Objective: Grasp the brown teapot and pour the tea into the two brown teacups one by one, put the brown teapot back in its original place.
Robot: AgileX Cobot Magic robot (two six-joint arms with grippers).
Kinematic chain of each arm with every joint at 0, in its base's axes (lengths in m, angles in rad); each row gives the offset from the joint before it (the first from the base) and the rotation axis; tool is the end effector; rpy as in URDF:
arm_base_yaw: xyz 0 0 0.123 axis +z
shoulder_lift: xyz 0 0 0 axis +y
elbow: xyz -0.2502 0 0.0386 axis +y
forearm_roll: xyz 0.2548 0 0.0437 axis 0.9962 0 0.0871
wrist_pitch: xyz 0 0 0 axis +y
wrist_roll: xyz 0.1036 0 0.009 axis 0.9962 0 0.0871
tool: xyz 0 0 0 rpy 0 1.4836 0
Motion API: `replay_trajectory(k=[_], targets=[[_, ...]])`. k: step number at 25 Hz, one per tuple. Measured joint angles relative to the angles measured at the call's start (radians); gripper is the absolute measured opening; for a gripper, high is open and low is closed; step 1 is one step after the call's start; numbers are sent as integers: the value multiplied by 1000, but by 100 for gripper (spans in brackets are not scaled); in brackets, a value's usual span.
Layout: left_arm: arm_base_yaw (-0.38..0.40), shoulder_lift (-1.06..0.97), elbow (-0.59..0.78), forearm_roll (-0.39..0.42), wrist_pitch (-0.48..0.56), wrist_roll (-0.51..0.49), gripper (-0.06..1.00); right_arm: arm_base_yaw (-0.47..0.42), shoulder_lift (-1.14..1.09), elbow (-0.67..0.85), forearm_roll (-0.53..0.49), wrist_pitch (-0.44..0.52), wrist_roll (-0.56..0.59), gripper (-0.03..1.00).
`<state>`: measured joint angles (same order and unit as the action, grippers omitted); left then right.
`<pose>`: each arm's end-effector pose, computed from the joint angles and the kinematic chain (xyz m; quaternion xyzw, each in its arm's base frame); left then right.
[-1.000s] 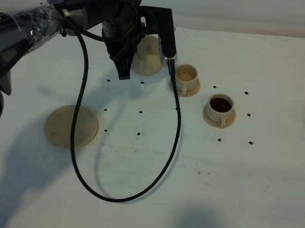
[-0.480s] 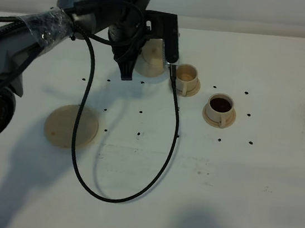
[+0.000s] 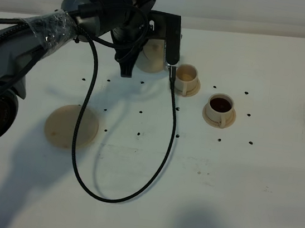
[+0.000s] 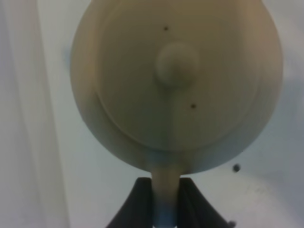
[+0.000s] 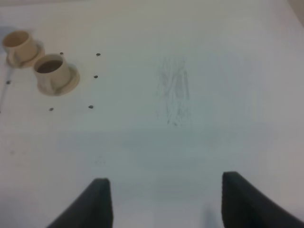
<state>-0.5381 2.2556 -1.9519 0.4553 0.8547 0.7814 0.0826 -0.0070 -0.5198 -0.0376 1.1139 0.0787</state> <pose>0.4435 -0.2245 0.1744 0.6587 0.6837 0.2293 0.2146 0.0392 -0.0003 0.2759 -0.0002 0.8599 0.0224 0.5100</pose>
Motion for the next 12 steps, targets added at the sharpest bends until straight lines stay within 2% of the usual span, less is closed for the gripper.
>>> replay_trajectory(k=[12], targets=[[-28, 7, 0, 51, -35, 2, 1, 0, 0, 0, 0, 0, 0, 49]])
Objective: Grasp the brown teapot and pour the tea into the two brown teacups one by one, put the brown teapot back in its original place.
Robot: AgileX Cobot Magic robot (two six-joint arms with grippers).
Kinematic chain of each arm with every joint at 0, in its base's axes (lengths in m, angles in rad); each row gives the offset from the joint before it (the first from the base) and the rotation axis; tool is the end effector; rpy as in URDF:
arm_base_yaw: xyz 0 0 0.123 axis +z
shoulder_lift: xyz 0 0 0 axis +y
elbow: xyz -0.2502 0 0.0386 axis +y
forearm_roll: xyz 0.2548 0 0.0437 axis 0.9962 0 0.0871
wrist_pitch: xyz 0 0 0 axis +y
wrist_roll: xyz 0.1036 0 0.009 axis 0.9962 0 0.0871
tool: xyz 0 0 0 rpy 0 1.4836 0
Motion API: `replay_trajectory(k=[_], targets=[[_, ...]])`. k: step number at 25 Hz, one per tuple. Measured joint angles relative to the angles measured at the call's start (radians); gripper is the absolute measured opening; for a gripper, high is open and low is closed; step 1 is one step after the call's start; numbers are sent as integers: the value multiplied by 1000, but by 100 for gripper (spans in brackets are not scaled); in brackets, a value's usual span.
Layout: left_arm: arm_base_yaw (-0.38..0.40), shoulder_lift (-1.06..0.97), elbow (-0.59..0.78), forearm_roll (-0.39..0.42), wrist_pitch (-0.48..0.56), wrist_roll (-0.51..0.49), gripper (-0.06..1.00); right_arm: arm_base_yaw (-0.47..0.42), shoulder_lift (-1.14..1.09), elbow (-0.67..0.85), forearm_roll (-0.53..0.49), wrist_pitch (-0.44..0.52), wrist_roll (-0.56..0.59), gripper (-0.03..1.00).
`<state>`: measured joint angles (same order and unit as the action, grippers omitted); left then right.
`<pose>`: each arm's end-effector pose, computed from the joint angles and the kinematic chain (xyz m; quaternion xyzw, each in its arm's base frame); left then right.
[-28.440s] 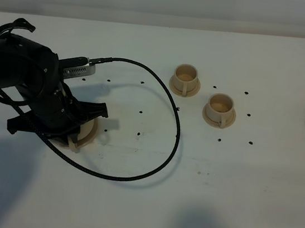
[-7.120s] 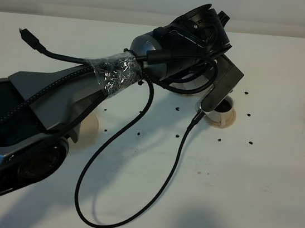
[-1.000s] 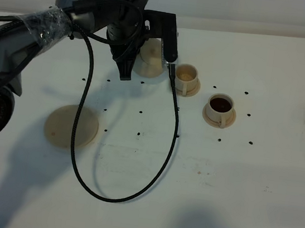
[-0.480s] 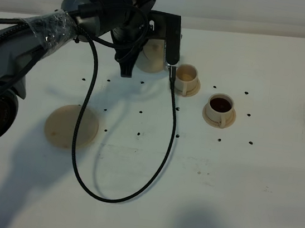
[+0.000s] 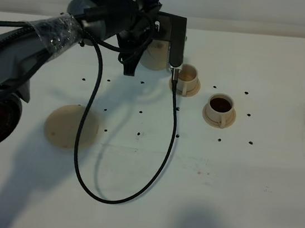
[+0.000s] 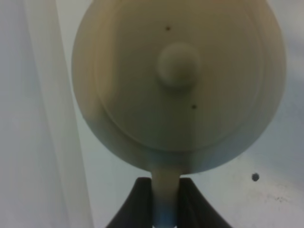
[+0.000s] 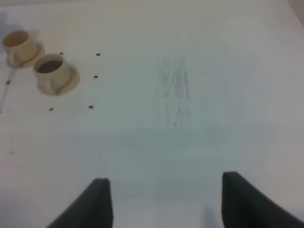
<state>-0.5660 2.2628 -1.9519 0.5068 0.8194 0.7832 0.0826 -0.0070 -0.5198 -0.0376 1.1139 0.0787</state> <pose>0.4416 -0.2369 0.1741 0.6754 0.6565 0.2476 0.2270 0.0392 -0.0003 0.2759 -0.0002 0.8599 0.0224 0.5100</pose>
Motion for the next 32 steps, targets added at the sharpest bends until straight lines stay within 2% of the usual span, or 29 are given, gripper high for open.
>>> replay_trajectory(k=[15, 32], targets=[[-13, 15, 0, 94, -3, 5, 1, 0, 0, 0, 0, 0, 0, 49], [-35, 15, 0, 119, -17, 126, 1, 0, 0, 0, 0, 0, 0, 49]])
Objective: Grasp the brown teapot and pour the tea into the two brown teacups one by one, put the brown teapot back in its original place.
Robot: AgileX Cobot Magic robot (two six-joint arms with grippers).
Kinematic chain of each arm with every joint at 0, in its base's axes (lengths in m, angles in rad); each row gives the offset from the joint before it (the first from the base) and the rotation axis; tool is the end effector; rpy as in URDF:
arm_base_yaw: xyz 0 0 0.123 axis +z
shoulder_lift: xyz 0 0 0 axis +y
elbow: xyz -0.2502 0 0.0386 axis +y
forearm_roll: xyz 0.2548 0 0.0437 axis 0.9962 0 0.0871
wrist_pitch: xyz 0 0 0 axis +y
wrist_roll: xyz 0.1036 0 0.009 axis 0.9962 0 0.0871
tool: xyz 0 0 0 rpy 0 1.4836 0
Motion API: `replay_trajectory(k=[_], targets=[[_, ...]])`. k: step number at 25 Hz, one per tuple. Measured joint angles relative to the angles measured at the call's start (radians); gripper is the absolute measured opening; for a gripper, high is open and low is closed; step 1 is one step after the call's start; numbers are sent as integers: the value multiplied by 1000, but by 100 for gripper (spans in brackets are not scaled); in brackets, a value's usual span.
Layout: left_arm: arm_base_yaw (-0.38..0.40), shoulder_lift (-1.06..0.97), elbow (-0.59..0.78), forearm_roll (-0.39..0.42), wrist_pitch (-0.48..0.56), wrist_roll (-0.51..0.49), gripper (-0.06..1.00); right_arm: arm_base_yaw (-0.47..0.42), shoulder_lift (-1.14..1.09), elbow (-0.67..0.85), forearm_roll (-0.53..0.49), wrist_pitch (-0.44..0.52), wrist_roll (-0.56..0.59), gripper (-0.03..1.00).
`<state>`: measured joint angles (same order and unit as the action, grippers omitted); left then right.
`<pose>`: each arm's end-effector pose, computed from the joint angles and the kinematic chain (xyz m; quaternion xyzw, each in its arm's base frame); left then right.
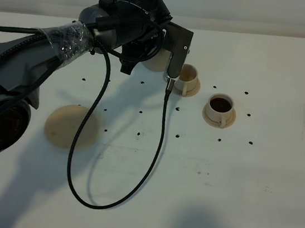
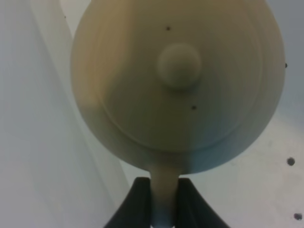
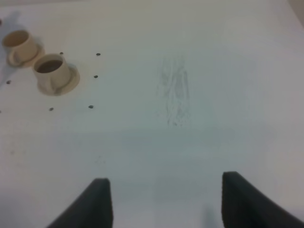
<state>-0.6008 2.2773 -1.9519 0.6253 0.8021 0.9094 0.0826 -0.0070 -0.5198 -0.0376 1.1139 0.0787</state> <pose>0.4397 -0.2483 0.1722 0.7374 0.5670 0.3046 0.2051 0.0392 -0.0003 0.2759 -0.0002 0.8599 0.0224 0.5100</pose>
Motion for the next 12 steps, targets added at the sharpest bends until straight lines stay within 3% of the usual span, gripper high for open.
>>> replay_trajectory(k=[12], targets=[[-3, 0, 0, 40, 0, 55, 1, 0, 0, 0, 0, 0, 0, 49]])
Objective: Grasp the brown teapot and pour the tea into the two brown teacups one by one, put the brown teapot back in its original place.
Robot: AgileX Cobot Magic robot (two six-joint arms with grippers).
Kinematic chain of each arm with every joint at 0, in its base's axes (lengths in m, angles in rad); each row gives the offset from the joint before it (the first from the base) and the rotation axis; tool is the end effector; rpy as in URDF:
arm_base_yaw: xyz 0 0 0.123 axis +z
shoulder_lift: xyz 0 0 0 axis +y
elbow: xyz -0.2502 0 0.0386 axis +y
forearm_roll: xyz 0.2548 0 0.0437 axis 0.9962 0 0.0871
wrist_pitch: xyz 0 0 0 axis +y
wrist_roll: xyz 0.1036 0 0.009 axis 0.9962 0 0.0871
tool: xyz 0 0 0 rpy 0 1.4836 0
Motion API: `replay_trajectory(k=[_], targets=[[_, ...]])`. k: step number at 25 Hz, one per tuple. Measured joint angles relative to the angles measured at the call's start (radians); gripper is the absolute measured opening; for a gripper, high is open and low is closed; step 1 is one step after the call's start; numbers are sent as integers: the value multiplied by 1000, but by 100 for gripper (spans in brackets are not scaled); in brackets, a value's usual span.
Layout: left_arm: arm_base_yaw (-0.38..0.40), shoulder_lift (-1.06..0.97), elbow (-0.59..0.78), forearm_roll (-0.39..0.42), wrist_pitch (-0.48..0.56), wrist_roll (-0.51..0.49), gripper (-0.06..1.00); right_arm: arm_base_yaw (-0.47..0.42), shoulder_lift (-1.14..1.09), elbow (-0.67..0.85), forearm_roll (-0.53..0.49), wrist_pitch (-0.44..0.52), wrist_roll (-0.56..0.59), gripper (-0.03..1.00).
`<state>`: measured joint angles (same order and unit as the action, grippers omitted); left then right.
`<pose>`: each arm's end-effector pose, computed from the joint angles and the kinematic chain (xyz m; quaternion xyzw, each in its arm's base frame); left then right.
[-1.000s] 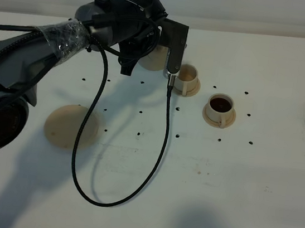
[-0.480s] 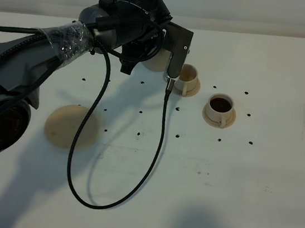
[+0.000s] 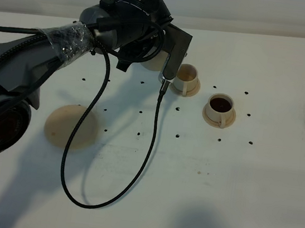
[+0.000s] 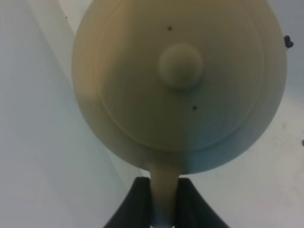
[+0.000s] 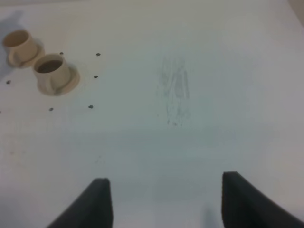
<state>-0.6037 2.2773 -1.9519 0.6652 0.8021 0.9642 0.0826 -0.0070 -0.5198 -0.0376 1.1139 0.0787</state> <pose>0.4407 -0.2478 0.1740 0.7556 0.5347 0.3258 0.1925 0.0392 -0.0003 0.2759 -0.0002 0.8599 0.0224 0.5100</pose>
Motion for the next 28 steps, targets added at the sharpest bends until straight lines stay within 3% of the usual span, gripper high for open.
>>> replay_trajectory(k=[14, 28], targets=[[-4, 46, 0, 16, -35, -24, 1, 0, 0, 0, 0, 0, 0, 49], [-22, 50, 0, 104, -66, -48, 1, 0, 0, 0, 0, 0, 0, 49]])
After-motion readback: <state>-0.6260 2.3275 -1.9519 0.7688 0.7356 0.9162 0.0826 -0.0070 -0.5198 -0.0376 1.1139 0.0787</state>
